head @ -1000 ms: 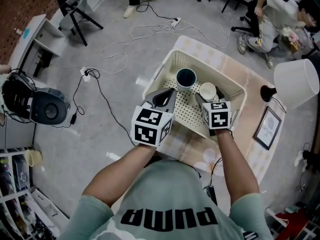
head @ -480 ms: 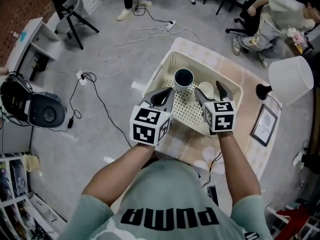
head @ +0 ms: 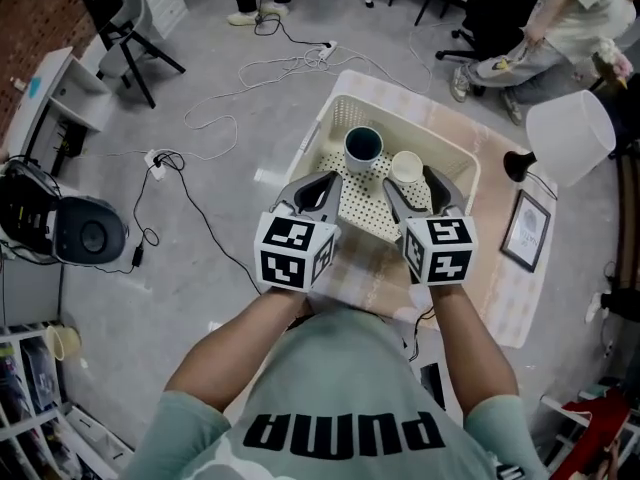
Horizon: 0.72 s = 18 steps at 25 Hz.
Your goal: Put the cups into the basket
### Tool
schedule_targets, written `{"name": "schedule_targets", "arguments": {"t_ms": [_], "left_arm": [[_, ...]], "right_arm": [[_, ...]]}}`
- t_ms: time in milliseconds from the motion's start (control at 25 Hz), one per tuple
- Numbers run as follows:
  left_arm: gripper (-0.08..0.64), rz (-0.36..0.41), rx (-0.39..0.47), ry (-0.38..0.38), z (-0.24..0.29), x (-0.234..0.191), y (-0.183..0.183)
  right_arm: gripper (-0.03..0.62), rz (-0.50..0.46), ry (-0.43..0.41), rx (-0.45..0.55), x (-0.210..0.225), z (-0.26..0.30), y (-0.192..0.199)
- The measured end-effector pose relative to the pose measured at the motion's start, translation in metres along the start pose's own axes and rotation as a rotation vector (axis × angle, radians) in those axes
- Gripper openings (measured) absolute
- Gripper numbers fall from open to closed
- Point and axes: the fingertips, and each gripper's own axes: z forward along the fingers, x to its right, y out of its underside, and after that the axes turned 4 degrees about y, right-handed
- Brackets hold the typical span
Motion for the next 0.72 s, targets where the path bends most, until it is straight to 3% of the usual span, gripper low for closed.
{"name": "schedule_targets", "arguments": {"t_ms": [80,280,720], "left_arm": [[0.002,0.001,0.004,0.011,-0.008,0.002,0.002],[0.002,0.025,0.015,0.036,-0.026,0.01,0.008],[0.002,0.081,0.027,0.1,-0.073,0.025,0.029]], "right_arm": [[0.2,0.005,0.028,0.012,-0.007,-0.013,0.001],[0.073,0.038,0.082,0.023,-0.022,-0.038,0.012],[0.017,0.088,0.115,0.02,-0.066,-0.081,0.037]]}}
